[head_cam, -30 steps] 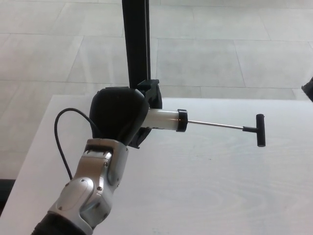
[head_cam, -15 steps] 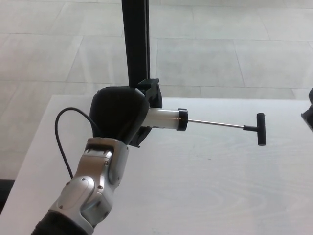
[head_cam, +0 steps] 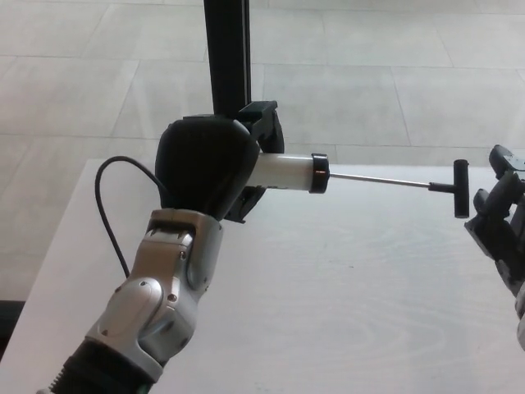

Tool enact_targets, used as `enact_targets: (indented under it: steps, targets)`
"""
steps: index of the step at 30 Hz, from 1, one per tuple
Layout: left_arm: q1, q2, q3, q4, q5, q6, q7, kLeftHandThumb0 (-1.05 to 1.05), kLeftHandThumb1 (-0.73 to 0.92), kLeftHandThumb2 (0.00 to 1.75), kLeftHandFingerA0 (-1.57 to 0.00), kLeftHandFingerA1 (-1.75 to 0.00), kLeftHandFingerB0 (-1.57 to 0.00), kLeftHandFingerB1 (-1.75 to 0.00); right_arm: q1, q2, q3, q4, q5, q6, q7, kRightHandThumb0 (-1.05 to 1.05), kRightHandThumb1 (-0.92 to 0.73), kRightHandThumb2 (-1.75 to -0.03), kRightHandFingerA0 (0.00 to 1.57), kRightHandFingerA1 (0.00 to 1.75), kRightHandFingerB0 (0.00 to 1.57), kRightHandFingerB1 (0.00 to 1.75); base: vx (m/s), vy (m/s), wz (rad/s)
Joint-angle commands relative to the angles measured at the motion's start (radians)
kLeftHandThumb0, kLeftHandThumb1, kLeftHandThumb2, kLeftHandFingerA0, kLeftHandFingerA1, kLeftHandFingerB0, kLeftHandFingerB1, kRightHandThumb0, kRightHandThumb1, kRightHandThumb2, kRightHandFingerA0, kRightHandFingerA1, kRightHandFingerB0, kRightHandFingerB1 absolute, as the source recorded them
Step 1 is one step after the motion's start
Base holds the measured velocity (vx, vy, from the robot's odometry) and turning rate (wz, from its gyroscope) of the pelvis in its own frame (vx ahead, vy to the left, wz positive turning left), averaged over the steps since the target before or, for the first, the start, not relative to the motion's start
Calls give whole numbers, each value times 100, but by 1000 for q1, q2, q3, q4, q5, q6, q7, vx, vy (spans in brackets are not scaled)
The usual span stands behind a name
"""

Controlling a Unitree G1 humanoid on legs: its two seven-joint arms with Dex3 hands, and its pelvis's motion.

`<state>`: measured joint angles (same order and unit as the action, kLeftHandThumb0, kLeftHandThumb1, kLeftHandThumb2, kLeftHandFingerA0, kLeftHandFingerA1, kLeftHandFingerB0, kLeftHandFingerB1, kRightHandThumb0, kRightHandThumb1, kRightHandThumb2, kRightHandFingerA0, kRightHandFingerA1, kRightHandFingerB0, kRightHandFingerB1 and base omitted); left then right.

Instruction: The robot uses its left hand to lift the air pump kept on the middle of the desk and use the right hand to compress the handle

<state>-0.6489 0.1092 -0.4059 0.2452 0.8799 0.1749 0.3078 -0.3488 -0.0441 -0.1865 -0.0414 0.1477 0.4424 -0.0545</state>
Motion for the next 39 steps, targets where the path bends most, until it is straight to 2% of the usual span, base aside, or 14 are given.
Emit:
enact_targets:
  steps: [1, 2, 18, 19, 20, 24, 26, 27, 28, 29, 32, 33, 38, 39]
  targets:
    - [0, -4, 4, -6, -3, 8, 4, -15, 54, 99, -90, -175, -74, -150, -16, -5, -1, 1, -3, 10, -14, -95, -89, -127, 0, 13, 0, 15, 0, 0, 0]
    - [5, -3, 5, -3, -5, -2, 14, -19, 48, 106, -120, -135, -96, -119, -20, -7, 2, -1, -9, 7, -17, -94, -88, -126, 0, 15, 0, 17, 0, 0, 0]
    - [15, -6, -7, 11, 4, 17, 4, -19, 59, 95, -86, -175, -67, -153, -108, -24, 42, -16, -37, 17, -13, -95, -80, -101, 0, 13, 0, 20, 0, 0, 0]
    - [12, -12, -8, 12, 5, 22, 5, -19, 59, 94, -86, -175, -70, -147, -122, -15, 45, -17, -35, -1, -16, -90, -86, -128, 0, 18, 0, 20, 0, 0, 0]
    - [8, -13, -11, 17, 11, 22, 12, -19, 56, 95, -87, -175, -69, -150, -129, -11, 46, -19, -34, 0, -19, -95, -81, -104, 0, 10, 0, 17, 0, 0, 0]
    - [-4, -24, -10, 23, 10, 14, 26, -18, 56, 96, -85, -175, -68, -153, -131, 24, 52, -51, -29, 25, -45, -93, -89, -129, 0, 17, 0, 18, 0, 0, 0]
    - [-13, -30, -13, 23, 19, 30, 17, -17, 54, 98, -88, -172, -73, -140, -119, 35, 54, -55, -27, 19, -47, -93, -90, -130, 0, 16, 0, 16, 0, 0, 0]
    - [-15, -31, -12, 21, 17, 30, 14, -23, 49, 106, -117, -135, -89, -116, -118, 37, 54, -57, -27, 21, -47, -96, -91, -131, 0, 14, 0, 13, 0, 0, 0]
    - [-18, -29, -15, 19, 21, 34, 10, -17, 57, 93, -87, -175, -72, -140, -109, 45, 53, -58, -23, 18, -48, -97, -91, -130, 0, 13, 0, 13, 0, 0, 0]
    - [-19, -29, -16, 19, 23, 33, 12, -22, 50, 104, -117, -134, -87, -112, -106, 50, 51, -57, -21, 15, -48, -101, -92, -131, 0, 12, 0, 11, 0, 0, 0]
    - [-22, -34, -10, 13, 11, 32, 11, -23, 51, 106, -119, -136, -90, -116, -85, 76, 42, -60, -15, -11, -56, -102, -92, -132, 0, 13, 0, 11, 0, 0, 0]
    - [-28, -38, -7, 18, 7, 41, 3, -18, 60, 95, -89, -175, -72, -139, -86, 86, 33, -60, -6, -14, -60, -103, -92, -132, 0, 11, 0, 11, 0, 0, 0]
    - [-35, -41, -8, 22, 10, 35, 18, -17, 55, 99, -90, -175, -75, -136, -61, 121, 18, -75, 7, -33, -65, -100, -90, -131, 0, 12, 0, 12, 0, 0, 0]
    - [-35, -42, -9, 22, 11, 36, 19, -22, 50, 105, -121, -136, -91, -113, -54, 132, 13, -79, 14, -41, -62, -94, -87, -129, 0, 15, 0, 16, 0, 0, 0]
